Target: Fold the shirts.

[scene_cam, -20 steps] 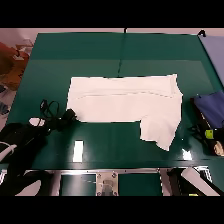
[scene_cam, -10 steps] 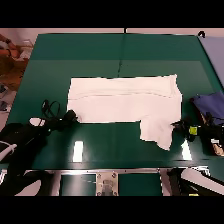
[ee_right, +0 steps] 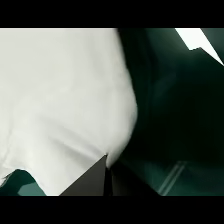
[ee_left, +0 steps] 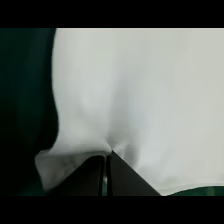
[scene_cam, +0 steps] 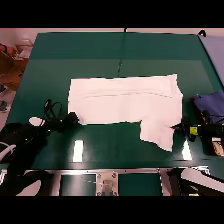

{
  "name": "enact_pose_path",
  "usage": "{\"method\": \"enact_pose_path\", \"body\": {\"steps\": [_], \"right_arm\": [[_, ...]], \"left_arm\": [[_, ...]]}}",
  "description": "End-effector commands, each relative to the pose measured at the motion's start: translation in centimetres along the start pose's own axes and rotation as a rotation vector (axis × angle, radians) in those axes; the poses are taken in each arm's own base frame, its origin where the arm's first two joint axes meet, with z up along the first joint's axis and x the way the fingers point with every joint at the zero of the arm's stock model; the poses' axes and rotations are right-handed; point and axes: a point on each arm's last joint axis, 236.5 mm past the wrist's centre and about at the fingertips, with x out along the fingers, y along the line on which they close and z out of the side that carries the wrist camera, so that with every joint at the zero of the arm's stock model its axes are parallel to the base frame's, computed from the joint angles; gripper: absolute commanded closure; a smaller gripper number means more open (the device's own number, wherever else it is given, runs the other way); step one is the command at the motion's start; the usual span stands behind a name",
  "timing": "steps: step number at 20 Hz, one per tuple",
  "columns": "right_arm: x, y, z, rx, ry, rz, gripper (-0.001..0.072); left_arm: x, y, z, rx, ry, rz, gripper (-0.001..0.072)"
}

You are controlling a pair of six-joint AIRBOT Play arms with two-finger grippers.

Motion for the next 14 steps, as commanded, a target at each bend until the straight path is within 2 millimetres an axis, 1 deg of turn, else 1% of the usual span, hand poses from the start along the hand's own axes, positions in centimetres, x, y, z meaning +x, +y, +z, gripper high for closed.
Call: {"method": "enact_pose_path", "body": {"steps": [1, 4, 6, 7, 8, 10, 13, 14], "right_arm": [[-2.5, 1.3, 0.2, 0.025, -0.037, 0.017, 0.0694], [-4.0, -0.4, -0.3, 0.056, -0.071, -0.091, 0.0694], [-4.9, 0.2, -0.8, 0.048, -0.084, -0.094, 0.0694], [-5.4, 0.6, -0.8, 0.032, -0.1, -0.091, 0.0694], [-6.1, 1.2, -0.6, 0.02, -0.122, -0.088, 0.0694], [-7.6, 2.8, 0.0, -0.005, -0.175, -0.067, 0.0694], [-9.4, 7.1, 1.5, -0.077, -0.236, 0.017, 0.0694], [-9.9, 8.7, 2.3, -0.113, -0.268, 0.035, 0.0694]], "left_arm": [[-1.8, 0.2, -1.0, 0.111, 0.053, 0.056, 0.0686], [-4.7, 1.6, -0.8, 0.166, 0.033, 0.164, 0.0685], [-6.0, 2.0, -1.0, 0.175, 0.035, 0.203, 0.0685], [-6.3, 1.8, -1.2, 0.182, 0.059, 0.209, 0.0685], [-6.7, 1.3, -1.2, 0.191, 0.073, 0.21, 0.0686], [-7.7, -0.2, 0.0, 0.224, 0.055, 0.201, 0.0685], [-9.1, -2.7, 2.7, 0.291, -0.011, 0.183, 0.0686], [-9.4, -3.5, 3.4, 0.307, -0.026, 0.175, 0.0685]]}}
